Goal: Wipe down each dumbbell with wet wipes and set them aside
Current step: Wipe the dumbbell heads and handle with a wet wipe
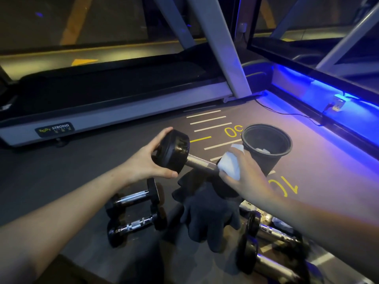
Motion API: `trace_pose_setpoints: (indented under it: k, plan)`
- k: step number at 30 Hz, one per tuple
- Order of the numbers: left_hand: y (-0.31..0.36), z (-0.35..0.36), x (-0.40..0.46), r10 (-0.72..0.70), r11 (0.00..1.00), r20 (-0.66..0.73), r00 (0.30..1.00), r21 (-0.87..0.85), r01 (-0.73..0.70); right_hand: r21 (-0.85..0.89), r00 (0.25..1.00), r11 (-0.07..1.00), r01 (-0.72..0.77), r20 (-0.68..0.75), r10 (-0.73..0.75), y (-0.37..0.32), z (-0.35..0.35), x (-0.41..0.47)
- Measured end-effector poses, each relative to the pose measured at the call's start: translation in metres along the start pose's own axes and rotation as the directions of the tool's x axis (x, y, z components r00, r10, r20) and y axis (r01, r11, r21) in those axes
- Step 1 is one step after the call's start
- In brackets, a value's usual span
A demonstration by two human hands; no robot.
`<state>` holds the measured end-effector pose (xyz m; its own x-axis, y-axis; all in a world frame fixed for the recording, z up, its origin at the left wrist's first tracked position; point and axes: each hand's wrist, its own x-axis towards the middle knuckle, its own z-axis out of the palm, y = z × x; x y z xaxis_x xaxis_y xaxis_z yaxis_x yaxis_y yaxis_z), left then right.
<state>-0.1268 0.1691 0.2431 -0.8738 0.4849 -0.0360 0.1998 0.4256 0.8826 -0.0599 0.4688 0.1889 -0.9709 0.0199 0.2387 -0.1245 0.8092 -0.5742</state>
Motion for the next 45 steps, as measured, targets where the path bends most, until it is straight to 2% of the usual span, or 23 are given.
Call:
trace_pose_setpoints:
  k: [4, 8, 11, 22, 32, 35, 39, 41, 44, 45]
  plan:
    - [-0.002, 0.000, -0.002, -0.017, 1.000, 0.003, 1.000, 0.012, 0.017, 0.006, 0.981, 0.983, 0.185, 0.050, -0.186, -0.019, 0.001, 0.005]
    - [0.001, 0.001, -0.003, -0.028, 1.000, -0.014, 1.000, 0.007, 0.028, 0.188, 0.973, 0.963, 0.193, 0.091, -0.213, -0.042, 0.003, 0.011]
    - [0.006, 0.005, -0.004, -0.008, 1.000, -0.015, 1.000, 0.019, 0.008, 0.244, 0.967, 0.950, 0.195, 0.115, -0.228, -0.057, 0.008, 0.016]
    - [0.012, 0.005, -0.006, 0.018, 1.000, -0.011, 1.000, 0.024, -0.018, 0.151, 0.968, 0.978, 0.143, 0.185, -0.170, -0.065, 0.030, 0.044]
    - [0.007, 0.002, 0.001, 0.021, 0.999, 0.016, 1.000, 0.029, -0.022, 0.091, 0.935, 0.967, 0.237, 0.249, -0.252, -0.066, 0.044, 0.056]
    - [0.005, 0.002, 0.001, 0.015, 1.000, 0.016, 1.000, 0.027, -0.016, 0.174, 0.914, 0.970, 0.169, 0.341, -0.220, -0.067, 0.037, 0.058]
    - [0.003, 0.000, 0.000, 0.012, 1.000, 0.022, 1.000, 0.020, -0.013, 0.350, 0.843, 0.935, -0.048, 0.517, -0.151, -0.062, 0.020, 0.061]
    - [0.002, 0.000, 0.000, 0.008, 1.000, 0.022, 1.000, 0.014, -0.009, 0.449, 0.820, 0.882, -0.143, 0.553, -0.149, -0.062, 0.009, 0.061]
    - [0.004, 0.001, 0.002, 0.014, 1.000, 0.019, 1.000, 0.020, -0.014, 0.601, 0.790, 0.732, -0.322, 0.596, -0.142, -0.059, 0.005, 0.062]
    - [0.005, 0.001, 0.002, 0.019, 0.999, 0.018, 1.000, 0.027, -0.019, 0.600, 0.791, 0.730, -0.328, 0.597, -0.136, -0.058, 0.007, 0.062]
